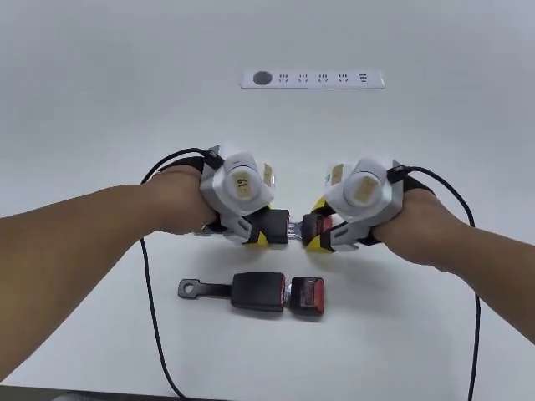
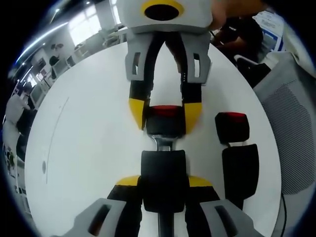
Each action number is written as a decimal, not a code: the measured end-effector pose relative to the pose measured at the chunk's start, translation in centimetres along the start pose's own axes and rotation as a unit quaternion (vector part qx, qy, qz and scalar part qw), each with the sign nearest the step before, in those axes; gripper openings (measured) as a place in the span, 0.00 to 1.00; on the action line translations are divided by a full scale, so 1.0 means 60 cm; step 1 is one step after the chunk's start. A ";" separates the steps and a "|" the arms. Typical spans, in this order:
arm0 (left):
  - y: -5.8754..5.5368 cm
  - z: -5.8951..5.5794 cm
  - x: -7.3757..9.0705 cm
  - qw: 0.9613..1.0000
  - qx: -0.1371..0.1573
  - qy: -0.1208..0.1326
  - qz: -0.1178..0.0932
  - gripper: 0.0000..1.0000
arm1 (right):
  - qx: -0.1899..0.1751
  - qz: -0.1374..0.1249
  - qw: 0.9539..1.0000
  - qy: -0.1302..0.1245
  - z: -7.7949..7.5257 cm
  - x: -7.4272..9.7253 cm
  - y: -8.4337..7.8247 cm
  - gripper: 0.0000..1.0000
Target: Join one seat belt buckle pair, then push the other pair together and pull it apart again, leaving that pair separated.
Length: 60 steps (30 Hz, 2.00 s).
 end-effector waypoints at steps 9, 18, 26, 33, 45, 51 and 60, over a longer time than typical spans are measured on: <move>-0.004 0.003 -0.001 1.000 0.001 -0.002 0.000 0.33 | 0.002 -0.006 1.000 0.003 -0.003 -0.015 0.020 0.32; -0.006 0.005 -0.002 1.000 0.011 -0.002 -0.001 0.33 | 0.000 -0.011 1.000 0.000 -0.008 -0.020 0.025 0.32; -0.005 0.003 -0.001 1.000 0.012 0.001 -0.003 0.33 | 0.005 -0.004 1.000 0.002 -0.009 -0.024 0.022 0.32; -0.008 0.006 -0.004 1.000 0.015 0.000 -0.002 0.33 | 0.007 0.002 1.000 0.000 -0.006 -0.019 0.023 0.33; -0.009 0.005 -0.004 1.000 0.019 0.000 0.001 0.33 | 0.000 -0.004 1.000 0.002 -0.005 -0.001 0.001 0.33; -0.009 0.005 -0.004 1.000 0.022 0.000 -0.001 0.34 | 0.010 0.001 1.000 -0.001 -0.006 0.005 -0.008 0.34; -0.007 0.003 -0.003 1.000 0.023 0.001 0.001 0.34 | -0.005 0.010 1.000 -0.011 -0.002 0.041 -0.064 0.34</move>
Point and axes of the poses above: the centre of the closed fingertips' face, and the gripper's own axes: x roughly backward along the fingers, z roughly to its left, y roughly out of its top, the point moved 1 cm from there along x, roughly backward along the fingers, and after that the axes turned 8 degrees about y, right-handed, at the moved point
